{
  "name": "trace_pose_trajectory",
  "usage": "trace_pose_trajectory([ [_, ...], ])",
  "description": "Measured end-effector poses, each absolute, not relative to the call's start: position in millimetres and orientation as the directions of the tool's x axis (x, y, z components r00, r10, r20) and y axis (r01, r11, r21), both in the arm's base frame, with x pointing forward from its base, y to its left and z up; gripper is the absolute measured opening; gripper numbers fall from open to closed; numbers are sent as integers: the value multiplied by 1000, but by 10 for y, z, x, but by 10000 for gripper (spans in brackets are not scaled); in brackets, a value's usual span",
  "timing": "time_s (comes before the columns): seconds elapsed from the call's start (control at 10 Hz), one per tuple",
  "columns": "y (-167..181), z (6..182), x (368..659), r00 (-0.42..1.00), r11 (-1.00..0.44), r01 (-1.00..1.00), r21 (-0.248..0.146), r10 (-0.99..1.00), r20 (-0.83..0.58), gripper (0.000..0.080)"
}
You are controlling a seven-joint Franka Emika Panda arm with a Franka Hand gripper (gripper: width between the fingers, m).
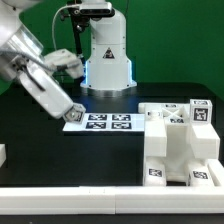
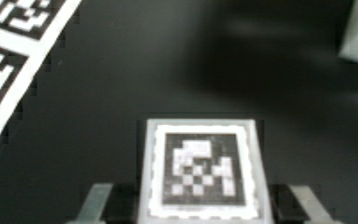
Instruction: Assemble chair
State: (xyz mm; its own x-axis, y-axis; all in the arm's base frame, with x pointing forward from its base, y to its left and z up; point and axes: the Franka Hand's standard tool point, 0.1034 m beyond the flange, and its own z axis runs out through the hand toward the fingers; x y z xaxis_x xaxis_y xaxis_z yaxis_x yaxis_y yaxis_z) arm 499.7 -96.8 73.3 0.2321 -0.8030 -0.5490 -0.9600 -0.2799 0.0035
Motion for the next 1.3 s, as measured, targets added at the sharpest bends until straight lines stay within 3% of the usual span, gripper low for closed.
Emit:
trace_pose_trajectory([
  [0.1, -923, 777, 5092, 272, -298, -954, -25, -832, -484, 282],
  [0.2, -831, 859, 5175, 318, -343, -939, -21, -844, -431, 282],
  [0.3, -655, 1053, 5352, 375, -392, -919, -34, -847, -377, 282],
  [0.5, -339, 1366, 5637, 536, -526, -844, -105, -816, -216, 282],
  [0.8, -196, 1353, 5682, 540, -528, -836, -149, -840, -53, 282],
  [0.9, -54, 1359, 5697, 553, -548, -824, -147, -833, 4, 282],
  [1.0, 172, 1429, 5719, 617, -619, -778, -112, -785, 56, 282],
  [1.1, 303, 1497, 5801, 702, -712, -694, -105, -702, 122, 282],
  [1.3, 509, 1561, 5936, 772, -807, -578, -125, -590, 236, 282],
])
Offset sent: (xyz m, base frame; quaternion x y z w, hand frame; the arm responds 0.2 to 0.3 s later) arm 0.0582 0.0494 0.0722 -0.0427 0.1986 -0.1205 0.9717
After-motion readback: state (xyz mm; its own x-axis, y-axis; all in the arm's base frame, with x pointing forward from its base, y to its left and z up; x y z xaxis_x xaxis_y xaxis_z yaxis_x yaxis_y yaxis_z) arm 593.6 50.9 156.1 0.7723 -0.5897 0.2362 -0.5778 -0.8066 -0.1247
